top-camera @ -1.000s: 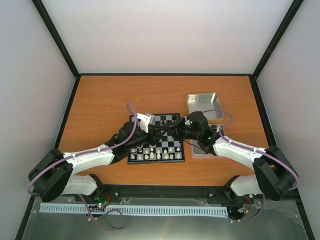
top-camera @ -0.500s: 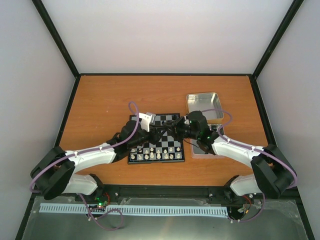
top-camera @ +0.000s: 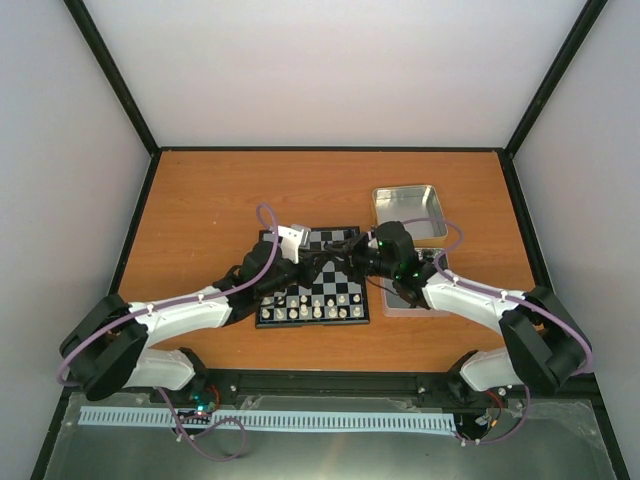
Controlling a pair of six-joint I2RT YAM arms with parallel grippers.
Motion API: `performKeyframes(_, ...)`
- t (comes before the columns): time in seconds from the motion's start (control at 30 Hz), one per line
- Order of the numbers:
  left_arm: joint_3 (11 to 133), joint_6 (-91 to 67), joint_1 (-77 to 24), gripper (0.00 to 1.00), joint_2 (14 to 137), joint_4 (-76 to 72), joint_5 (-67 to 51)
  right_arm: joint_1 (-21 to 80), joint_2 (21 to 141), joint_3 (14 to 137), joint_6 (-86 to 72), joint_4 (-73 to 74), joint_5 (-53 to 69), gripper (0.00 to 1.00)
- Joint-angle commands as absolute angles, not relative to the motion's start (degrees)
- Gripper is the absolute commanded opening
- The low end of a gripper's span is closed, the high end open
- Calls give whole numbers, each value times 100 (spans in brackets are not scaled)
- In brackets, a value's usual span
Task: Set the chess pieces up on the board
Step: Place the chess piece on the chessboard.
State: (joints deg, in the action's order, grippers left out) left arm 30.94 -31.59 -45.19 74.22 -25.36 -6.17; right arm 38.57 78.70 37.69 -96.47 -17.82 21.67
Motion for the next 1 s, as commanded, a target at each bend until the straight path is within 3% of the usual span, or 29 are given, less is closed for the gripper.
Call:
performKeyframes(0.0, 3372, -2942, -4535, 7, 7347, -2168, -197, 3990, 7892, 3832, -9497, -1854, 2501, 23)
performKeyframes(0.2, 3631, -2828, -4530, 7, 7070, -1081, -107, 3955, 8004, 3893, -9254, -1628, 2424, 44)
performKeyframes(0.37, 3934, -2816, -4494, 7, 6879, 218, -201, 3848, 7937, 3936, -8950, -1304, 2296, 53)
performKeyframes(0.67, 4580, -2607, -3394, 8, 7082, 2490, -1040, 3677, 7165, 3714, -8284, -158, 1399, 55)
performKeyframes(0.97, 5506, -1967, -2195, 9, 7860, 3221, -1474, 3592, 6095, 3664, -7766, 856, 468, 55)
